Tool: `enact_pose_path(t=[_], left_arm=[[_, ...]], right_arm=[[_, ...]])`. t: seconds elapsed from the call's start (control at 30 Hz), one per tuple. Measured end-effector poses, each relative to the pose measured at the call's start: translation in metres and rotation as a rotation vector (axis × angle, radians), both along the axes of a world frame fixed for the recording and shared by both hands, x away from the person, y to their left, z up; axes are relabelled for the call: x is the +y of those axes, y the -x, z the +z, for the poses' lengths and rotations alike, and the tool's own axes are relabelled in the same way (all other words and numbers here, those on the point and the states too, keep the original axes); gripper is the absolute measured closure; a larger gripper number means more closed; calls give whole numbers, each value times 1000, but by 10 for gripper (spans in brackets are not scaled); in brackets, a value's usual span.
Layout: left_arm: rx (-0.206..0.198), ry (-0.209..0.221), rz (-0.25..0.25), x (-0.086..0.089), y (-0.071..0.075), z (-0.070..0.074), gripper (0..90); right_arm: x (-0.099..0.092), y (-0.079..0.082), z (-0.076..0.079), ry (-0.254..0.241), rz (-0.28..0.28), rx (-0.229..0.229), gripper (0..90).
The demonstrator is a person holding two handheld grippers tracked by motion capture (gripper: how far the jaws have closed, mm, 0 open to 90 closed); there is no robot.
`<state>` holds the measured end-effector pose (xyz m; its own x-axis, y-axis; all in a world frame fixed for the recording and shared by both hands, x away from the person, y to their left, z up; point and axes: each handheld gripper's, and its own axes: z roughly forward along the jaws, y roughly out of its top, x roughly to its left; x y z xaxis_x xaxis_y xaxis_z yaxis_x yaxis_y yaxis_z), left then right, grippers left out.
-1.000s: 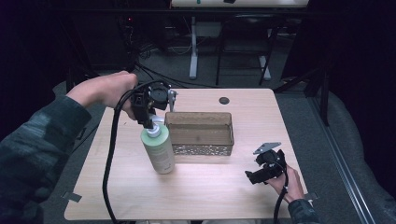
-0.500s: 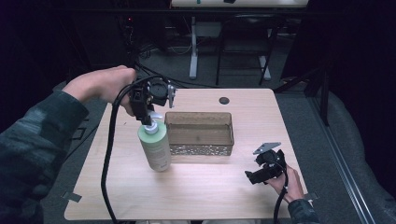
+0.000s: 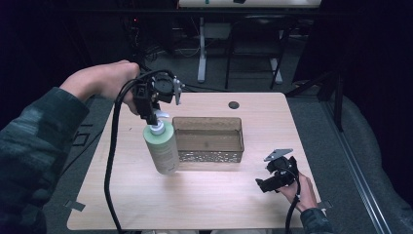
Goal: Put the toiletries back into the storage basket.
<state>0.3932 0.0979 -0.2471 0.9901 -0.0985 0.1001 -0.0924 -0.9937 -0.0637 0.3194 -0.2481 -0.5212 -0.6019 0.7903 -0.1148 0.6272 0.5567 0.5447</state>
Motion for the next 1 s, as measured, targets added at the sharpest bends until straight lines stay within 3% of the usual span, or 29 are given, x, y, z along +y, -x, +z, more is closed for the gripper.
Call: enact_pose_path(t=[0.57, 1.0], left_arm=[[-32, -10, 31, 1, -7, 23, 631], [-77, 15, 58, 2, -16, 36, 630]], right_arm=[[0, 0, 0, 5, 2, -2, 13], [1, 0, -1, 11, -2, 0, 14]])
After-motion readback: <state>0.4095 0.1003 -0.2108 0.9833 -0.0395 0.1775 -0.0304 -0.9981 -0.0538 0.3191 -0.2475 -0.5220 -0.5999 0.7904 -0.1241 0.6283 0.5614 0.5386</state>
